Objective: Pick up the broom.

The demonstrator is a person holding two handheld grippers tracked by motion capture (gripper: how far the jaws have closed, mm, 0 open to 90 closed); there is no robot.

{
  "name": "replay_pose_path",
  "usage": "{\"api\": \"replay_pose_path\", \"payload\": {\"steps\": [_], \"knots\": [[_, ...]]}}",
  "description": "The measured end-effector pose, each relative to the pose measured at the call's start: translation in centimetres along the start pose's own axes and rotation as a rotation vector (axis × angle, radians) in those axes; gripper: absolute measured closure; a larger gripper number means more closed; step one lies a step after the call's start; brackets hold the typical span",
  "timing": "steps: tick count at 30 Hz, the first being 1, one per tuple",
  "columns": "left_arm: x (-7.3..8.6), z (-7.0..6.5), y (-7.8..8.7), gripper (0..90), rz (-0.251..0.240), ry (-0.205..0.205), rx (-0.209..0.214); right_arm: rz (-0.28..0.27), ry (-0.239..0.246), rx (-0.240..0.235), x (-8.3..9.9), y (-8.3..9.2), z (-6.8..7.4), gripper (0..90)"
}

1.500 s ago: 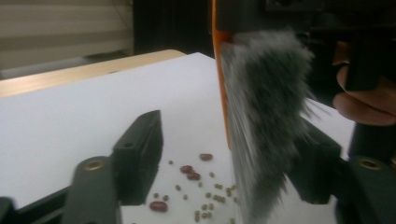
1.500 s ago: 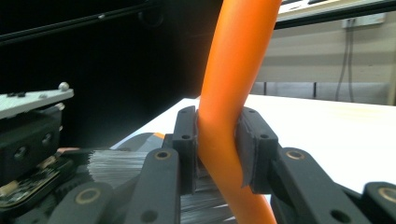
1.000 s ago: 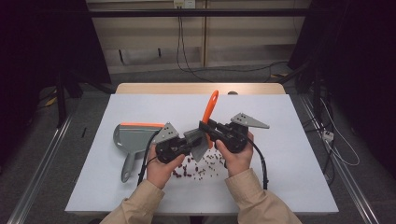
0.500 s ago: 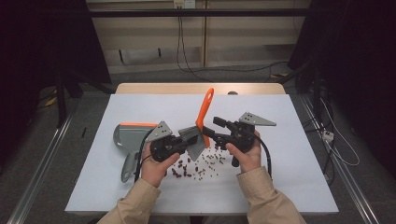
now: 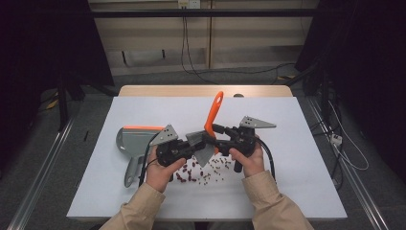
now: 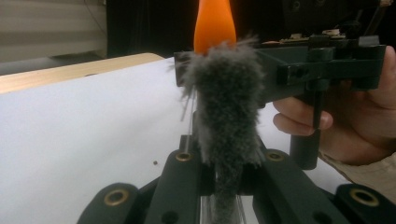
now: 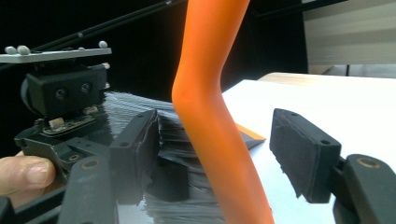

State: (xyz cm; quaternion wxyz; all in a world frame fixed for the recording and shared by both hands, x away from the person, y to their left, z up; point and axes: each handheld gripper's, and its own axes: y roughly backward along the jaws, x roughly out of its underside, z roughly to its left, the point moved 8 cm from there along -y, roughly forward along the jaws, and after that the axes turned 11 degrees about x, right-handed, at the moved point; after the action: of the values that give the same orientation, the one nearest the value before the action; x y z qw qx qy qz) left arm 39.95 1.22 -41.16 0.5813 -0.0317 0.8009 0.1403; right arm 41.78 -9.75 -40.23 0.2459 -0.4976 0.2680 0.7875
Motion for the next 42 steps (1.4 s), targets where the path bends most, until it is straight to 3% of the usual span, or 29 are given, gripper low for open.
{"api": "replay_pose_path", "payload": {"steps": [5, 8, 12, 17, 18, 23, 28, 32, 35, 37, 38, 42], "knots": [[-0.1, -0.1, -0.1, 83.7, -0.003, -0.003, 0.013, 0.018, -0.016, -0.065, 0.3, -0.1, 0.5, 40.7], [0.0, 0.0, 0.0, 83.5, 0.001, 0.0, 0.012, 0.022, -0.007, -0.056, 0.3, 0.0, 0.3, 45.5], [-0.2, 0.0, 0.1, 82.3, -0.012, -0.002, 0.027, 0.019, -0.036, -0.073, 0.0, 0.6, 0.0, 57.0], [-0.3, 0.0, 0.2, 80.2, -0.014, 0.006, 0.045, 0.032, -0.021, -0.077, -0.1, 0.9, 0.0, 64.1], [-0.3, 0.0, 0.2, 79.1, -0.013, 0.009, 0.051, 0.034, 0.013, -0.07, -0.1, 1.0, 0.1, 66.4], [-0.2, 0.1, 0.0, 75.1, -0.008, 0.009, 0.042, 0.067, 0.02, -0.04, -0.1, 1.2, 0.1, 69.6], [-0.4, 0.5, 0.1, 63.5, -0.021, -0.026, -0.011, 0.052, 0.016, 0.004, -0.6, 1.5, 0.0, 69.8], [-0.5, 0.9, 0.5, 53.4, -0.001, -0.063, -0.071, 0.042, 0.021, 0.041, -1.0, 1.9, -0.4, 70.0], [-0.6, 1.0, 0.9, 34.8, 0.019, -0.065, -0.098, 0.025, 0.031, 0.102, -1.6, 2.8, -1.7, 70.0], [-0.8, 1.0, 1.2, 32.1, 0.021, -0.066, -0.105, 0.025, 0.032, 0.114, -1.7, 3.0, -2.1, 70.0], [-0.9, 1.0, 1.4, 27.7, 0.023, -0.064, -0.103, 0.028, 0.048, 0.159, -1.9, 3.5, -2.8, 70.0], [-1.2, 1.0, 2.0, 22.5, 0.038, -0.078, -0.111, 0.029, 0.051, 0.21, -2.2, 4.3, -3.8, 70.0]]}}
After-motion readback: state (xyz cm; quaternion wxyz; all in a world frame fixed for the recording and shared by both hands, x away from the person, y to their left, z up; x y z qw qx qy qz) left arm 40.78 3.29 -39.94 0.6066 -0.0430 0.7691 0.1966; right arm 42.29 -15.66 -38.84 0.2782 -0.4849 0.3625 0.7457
